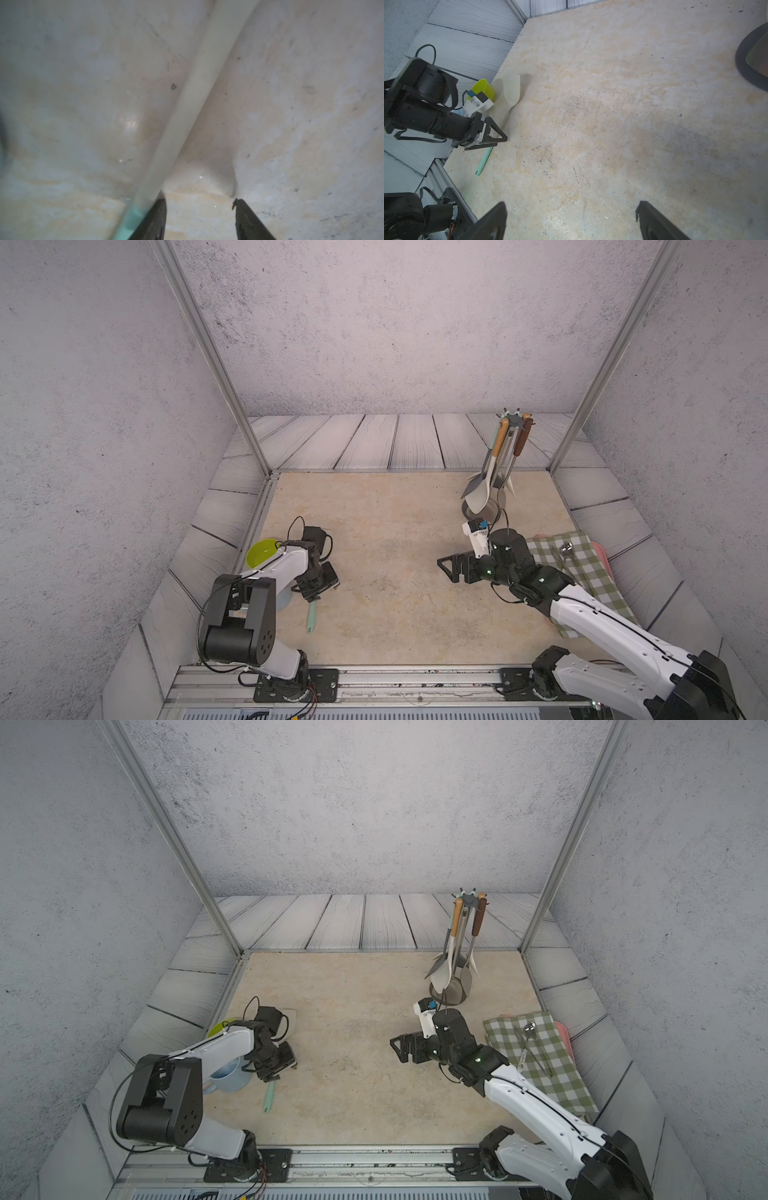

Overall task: Take the spatula off the kitchen utensil rack
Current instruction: Place the spatula at the center of the board.

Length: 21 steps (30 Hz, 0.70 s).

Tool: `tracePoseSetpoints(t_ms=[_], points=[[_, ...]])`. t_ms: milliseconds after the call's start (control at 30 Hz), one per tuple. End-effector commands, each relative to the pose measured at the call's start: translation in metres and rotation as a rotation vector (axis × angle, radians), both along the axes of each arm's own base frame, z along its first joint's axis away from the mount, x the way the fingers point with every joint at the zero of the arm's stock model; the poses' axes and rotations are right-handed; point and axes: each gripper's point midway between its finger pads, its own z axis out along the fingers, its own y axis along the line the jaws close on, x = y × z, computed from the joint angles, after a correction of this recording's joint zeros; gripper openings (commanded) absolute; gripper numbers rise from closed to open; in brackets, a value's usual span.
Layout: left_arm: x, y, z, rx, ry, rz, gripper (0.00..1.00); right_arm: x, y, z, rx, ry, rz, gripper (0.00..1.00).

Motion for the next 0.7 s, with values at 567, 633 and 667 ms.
tracePoseSetpoints(t_ms=[567,633,667], points=[[0.026,-0.018,0.057,-0.124,-0.215,-0.037,0.60,0.001,-0.007,-0.003,-0.026,-0.028,-0.014,0.99],[0.034,-0.030,0.075,-0.149,-0.287,-0.071,0.63,0.002,-0.012,-0.001,-0.036,-0.051,-0.031,0.99],[0.038,-0.035,0.082,-0.156,-0.318,-0.090,0.64,0.002,-0.015,0.000,-0.040,-0.063,-0.042,0.99]])
